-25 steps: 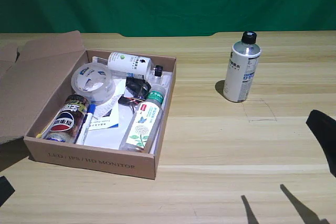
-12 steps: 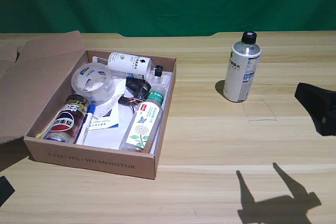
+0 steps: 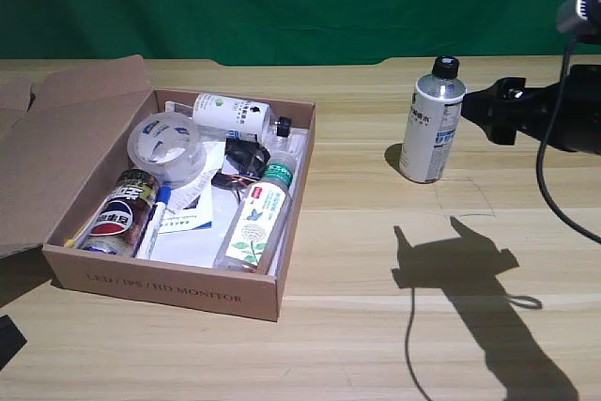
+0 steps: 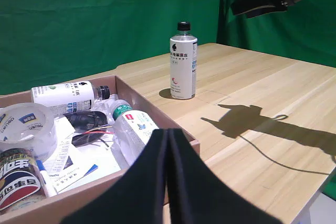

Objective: Place the white bottle into the box.

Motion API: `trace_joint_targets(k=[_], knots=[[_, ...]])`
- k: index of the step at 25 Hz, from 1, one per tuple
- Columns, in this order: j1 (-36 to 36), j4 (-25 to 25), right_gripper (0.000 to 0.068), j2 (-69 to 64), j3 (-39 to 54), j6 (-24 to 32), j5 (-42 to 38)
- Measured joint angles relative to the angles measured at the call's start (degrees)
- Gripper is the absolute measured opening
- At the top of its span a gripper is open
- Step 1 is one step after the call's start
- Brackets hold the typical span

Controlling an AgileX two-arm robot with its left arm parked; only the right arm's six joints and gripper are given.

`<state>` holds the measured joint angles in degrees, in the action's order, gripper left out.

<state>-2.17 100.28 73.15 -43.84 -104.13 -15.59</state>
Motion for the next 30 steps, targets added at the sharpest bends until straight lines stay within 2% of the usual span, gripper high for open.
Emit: trace_joint_targets(k=[4, 6, 12, 17, 20, 30], knots=[[-0.49, 0.00, 0.0633, 7.44, -5.37, 0.00, 0.75], [-2.83, 0.00, 0.0633, 10.61, -7.76, 0.00, 3.82], [-13.37, -0.44, 0.0633, 17.69, -11.90, -0.06, 20.47], [-15.03, -0.90, 0.0632, 23.41, -12.56, -5.89, 26.89], [-15.03, -1.15, 0.0632, 26.45, -12.59, -7.50, 29.42], [-15.03, -1.32, 0.0632, 33.84, -18.79, -7.94, 30.33]])
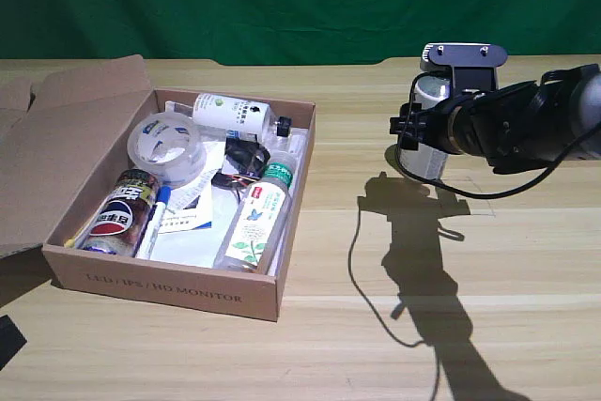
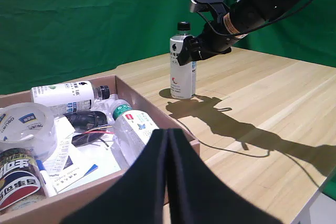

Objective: Place the white bottle into the box.

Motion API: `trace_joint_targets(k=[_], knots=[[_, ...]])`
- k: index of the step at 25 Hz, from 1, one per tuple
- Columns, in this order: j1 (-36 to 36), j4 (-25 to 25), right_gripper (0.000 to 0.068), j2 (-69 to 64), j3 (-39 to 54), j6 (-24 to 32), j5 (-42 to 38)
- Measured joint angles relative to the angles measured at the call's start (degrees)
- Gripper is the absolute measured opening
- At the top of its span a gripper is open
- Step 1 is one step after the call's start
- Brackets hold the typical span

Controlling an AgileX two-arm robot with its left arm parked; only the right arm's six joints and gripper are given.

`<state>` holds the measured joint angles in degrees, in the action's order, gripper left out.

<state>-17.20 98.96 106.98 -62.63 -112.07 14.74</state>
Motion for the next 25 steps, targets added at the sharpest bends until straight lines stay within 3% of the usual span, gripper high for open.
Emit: trace_joint_targets(k=[20, 25], knots=[[-0.20, -0.12, 0.0622, 16.06, -11.39, -0.22, 8.39], [-0.26, -0.07, 0.0578, 17.73, -13.16, -0.41, 11.56]])
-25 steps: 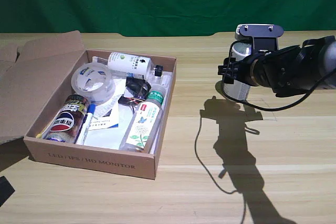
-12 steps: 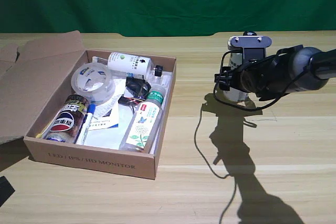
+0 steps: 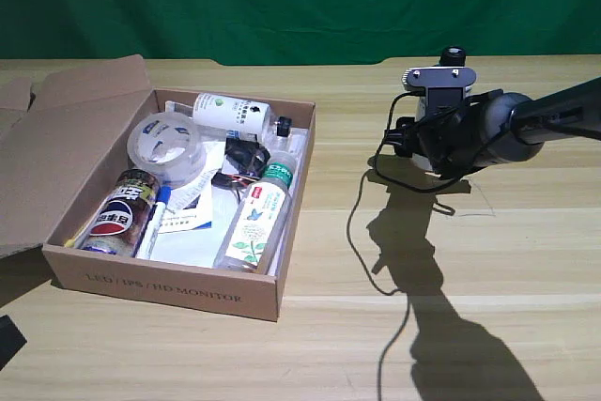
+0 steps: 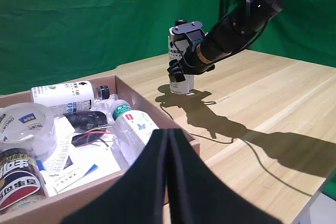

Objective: Place the white bottle into the box.

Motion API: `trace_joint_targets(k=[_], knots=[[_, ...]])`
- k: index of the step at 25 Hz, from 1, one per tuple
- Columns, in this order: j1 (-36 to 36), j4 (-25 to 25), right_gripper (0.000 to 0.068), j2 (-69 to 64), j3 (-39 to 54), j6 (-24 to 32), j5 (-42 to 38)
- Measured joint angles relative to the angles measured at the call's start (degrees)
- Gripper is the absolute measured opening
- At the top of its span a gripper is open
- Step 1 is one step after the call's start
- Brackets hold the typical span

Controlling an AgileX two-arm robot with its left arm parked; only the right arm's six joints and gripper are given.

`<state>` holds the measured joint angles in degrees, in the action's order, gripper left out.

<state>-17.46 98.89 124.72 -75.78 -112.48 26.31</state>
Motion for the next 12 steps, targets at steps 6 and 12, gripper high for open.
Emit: trace_joint_targets(k=[6, 12], knots=[[-0.04, -0.13, 0.0533, 0.37, -0.22, 0.06, 1.83], [-1.51, -1.08, 0.0533, -0.99, -0.22, 5.12, 1.89]])
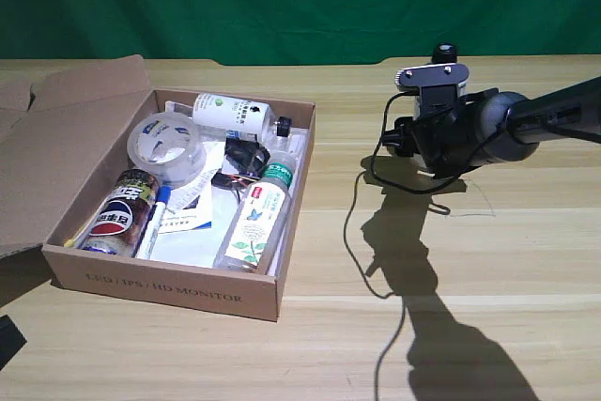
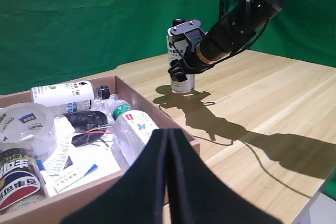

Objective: Place the white bottle into the box.

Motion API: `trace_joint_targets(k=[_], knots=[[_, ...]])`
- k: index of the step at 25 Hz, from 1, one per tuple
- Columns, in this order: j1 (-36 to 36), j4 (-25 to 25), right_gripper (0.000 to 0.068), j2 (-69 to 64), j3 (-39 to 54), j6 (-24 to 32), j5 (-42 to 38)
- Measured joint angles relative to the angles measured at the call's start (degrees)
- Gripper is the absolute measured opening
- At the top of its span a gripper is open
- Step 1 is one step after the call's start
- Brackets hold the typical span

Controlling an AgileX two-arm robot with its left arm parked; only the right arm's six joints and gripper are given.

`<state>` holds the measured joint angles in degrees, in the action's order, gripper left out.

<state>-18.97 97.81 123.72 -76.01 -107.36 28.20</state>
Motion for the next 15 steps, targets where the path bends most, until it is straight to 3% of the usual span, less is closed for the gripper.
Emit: trace_joint_targets(k=[6, 15], knots=[[-7.52, -0.19, 0.0533, -7.94, 0.00, 7.45, -5.13], [-25.24, 0.74, 0.0533, -14.31, -0.47, 8.67, -19.88]])
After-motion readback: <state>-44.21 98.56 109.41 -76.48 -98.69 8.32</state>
